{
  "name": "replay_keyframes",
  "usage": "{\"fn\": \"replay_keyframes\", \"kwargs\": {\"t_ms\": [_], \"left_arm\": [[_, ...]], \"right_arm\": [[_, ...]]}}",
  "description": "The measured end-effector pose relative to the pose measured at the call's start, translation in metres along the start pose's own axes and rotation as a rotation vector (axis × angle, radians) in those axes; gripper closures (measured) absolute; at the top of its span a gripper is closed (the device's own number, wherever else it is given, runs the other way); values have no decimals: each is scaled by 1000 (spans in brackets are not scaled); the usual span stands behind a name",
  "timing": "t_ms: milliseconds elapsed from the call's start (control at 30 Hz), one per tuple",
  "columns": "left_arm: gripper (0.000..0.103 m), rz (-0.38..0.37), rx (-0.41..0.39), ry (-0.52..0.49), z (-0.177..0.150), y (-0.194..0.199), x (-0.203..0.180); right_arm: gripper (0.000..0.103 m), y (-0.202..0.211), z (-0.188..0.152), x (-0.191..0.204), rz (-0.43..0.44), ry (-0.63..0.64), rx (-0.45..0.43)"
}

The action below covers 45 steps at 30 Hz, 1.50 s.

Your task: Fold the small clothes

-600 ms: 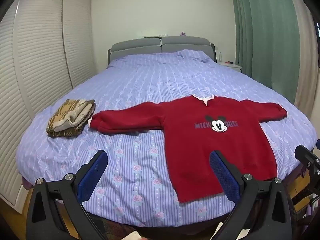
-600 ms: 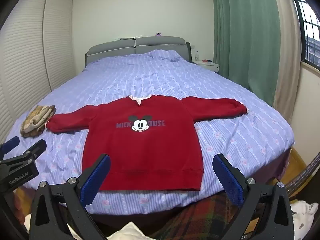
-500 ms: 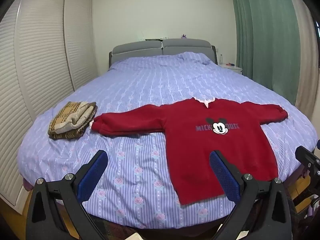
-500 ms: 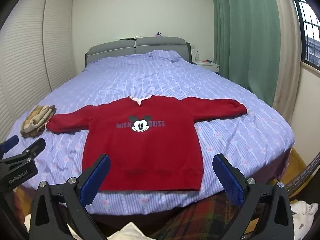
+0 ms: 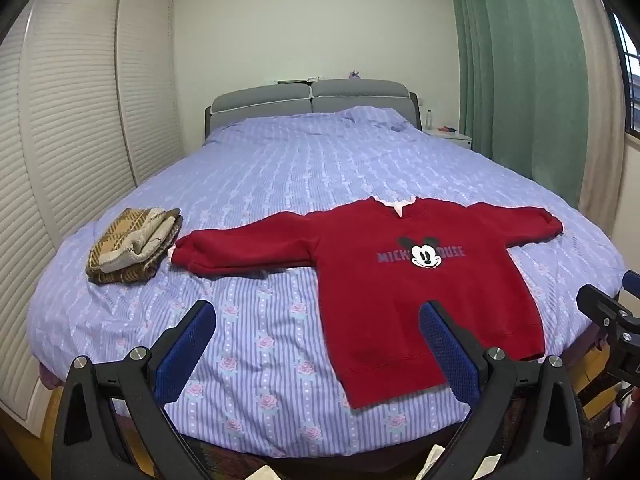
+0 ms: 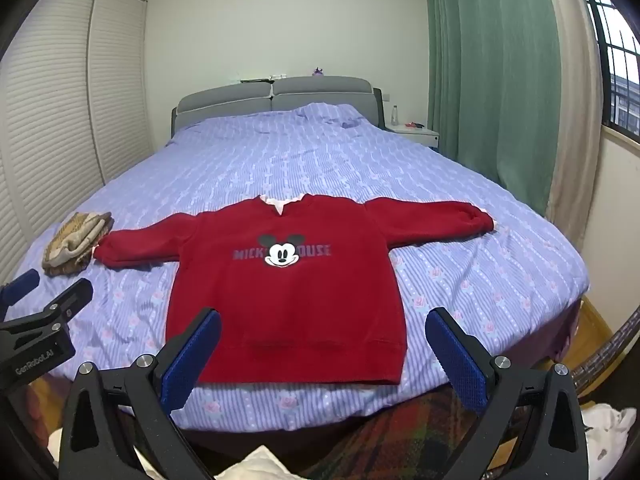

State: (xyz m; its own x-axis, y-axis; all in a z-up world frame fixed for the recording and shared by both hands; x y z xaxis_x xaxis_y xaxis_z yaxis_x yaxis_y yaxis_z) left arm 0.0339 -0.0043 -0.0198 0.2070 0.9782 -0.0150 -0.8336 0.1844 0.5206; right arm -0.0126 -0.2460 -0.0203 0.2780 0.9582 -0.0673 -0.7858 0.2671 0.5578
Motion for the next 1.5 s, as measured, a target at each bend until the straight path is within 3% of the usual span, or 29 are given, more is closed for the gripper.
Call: {"fn": "replay_keyframes", "kwargs": {"t_ms": [1500], "left_arm": [[0, -11, -21, -11, 4, 5, -3]], "right_arm": [[0, 8, 1, 1, 8, 5, -27]]}}
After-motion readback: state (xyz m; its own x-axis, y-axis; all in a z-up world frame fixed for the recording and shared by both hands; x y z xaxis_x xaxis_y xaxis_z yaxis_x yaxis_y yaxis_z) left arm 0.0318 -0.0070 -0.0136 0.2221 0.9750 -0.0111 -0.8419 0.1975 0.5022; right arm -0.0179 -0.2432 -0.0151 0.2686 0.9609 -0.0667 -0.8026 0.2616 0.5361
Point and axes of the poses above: each gripper's, at about its wrist camera, not at the fingertips, and y roughly against the way its jaws point, x to its left, z to its top, the point moved 5 cm from there along -y, roughly the way its jaws point, and after that the axes turned 8 degrees about -z, right-handed, at the moved point
